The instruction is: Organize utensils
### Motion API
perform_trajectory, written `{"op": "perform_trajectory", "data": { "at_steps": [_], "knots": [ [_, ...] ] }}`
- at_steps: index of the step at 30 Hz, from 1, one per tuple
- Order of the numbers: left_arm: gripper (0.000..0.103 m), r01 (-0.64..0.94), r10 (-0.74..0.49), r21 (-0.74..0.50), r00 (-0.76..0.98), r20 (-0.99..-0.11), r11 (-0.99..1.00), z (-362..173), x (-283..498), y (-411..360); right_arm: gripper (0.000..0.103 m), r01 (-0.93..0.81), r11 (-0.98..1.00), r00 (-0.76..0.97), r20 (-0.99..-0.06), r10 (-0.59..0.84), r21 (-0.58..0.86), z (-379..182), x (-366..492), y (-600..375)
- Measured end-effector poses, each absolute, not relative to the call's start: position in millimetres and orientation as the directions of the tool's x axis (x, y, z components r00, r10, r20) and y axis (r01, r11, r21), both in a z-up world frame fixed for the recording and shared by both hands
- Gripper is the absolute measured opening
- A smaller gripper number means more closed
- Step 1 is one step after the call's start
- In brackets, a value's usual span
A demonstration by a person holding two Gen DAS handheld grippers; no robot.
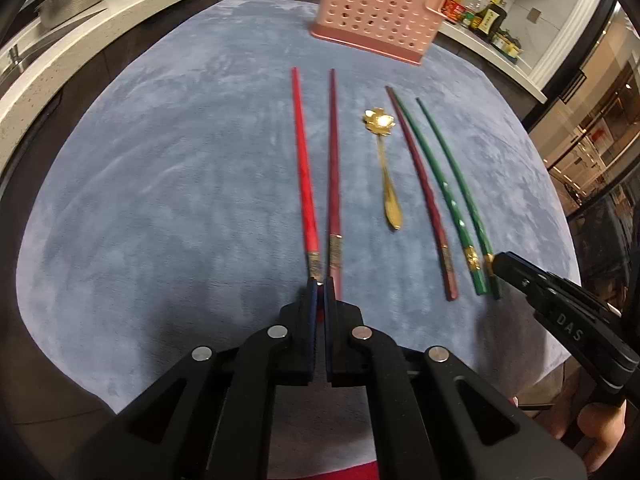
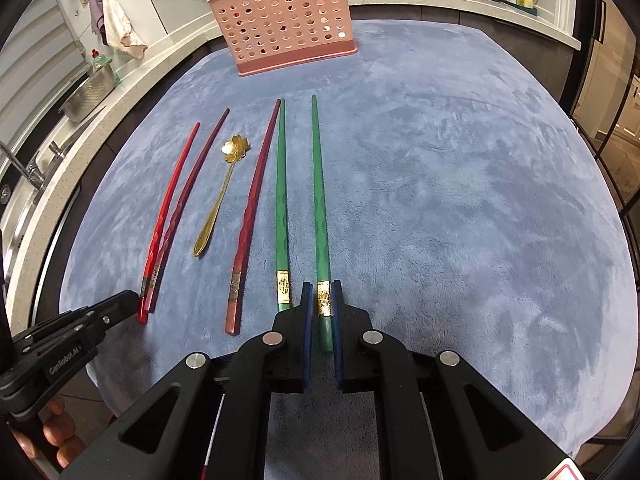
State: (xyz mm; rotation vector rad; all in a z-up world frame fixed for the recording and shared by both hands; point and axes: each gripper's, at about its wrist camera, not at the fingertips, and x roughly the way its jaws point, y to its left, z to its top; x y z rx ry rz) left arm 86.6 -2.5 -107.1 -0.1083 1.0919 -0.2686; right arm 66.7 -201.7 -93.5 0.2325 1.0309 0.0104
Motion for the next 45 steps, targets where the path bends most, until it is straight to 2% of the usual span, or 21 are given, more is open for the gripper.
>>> {"op": "perform_trajectory", "data": {
  "at_steps": [5,9,11,12,13,21,24,45],
  "knots": [
    [0.007,0.165,-0.242,-0.187,0.438,-0.866,0.968,-110,87,-5,0.009,0.102,0.974,0.515,-0.849,0.121,0.201,-94,66,-202],
    [0.007,0.154,-0.274,-0.229,0.437,-0.857,0.961,-105,86,1,0.009,0.101,0.974,0.514,-0.849,0.123,0.202,-95,66,-202],
    [0.013,0.164,-0.265,-0.213,0.443,-0.857,0.963,-104,86,-2,0.009,0.102,0.973,0.514,-0.848,0.127,0.208,-95,65,-202],
    [0.021,0.16,-0.257,-0.206,0.443,-0.859,0.965,-106,87,-3,0.009,0.101,0.973,0.514,-0.848,0.128,0.207,-95,65,-202],
    [0.024,0.156,-0.249,-0.2,0.443,-0.861,0.967,-107,89,-4,0.009,0.1,0.973,0.514,-0.848,0.127,0.206,-95,65,-202],
    [0.024,0.136,-0.225,-0.183,0.434,-0.872,0.974,-115,101,-7,0.011,0.106,0.972,0.515,-0.847,0.127,0.21,-95,65,-203],
    [0.02,0.142,-0.222,-0.177,0.436,-0.872,0.974,-115,99,-4,0.011,0.103,0.972,0.515,-0.848,0.129,0.211,-95,65,-204],
    [0.02,0.118,-0.235,-0.203,0.453,-0.86,0.972,-112,91,24,0.012,0.099,0.975,0.512,-0.85,0.122,0.2,-95,62,-197]
  ]
}}
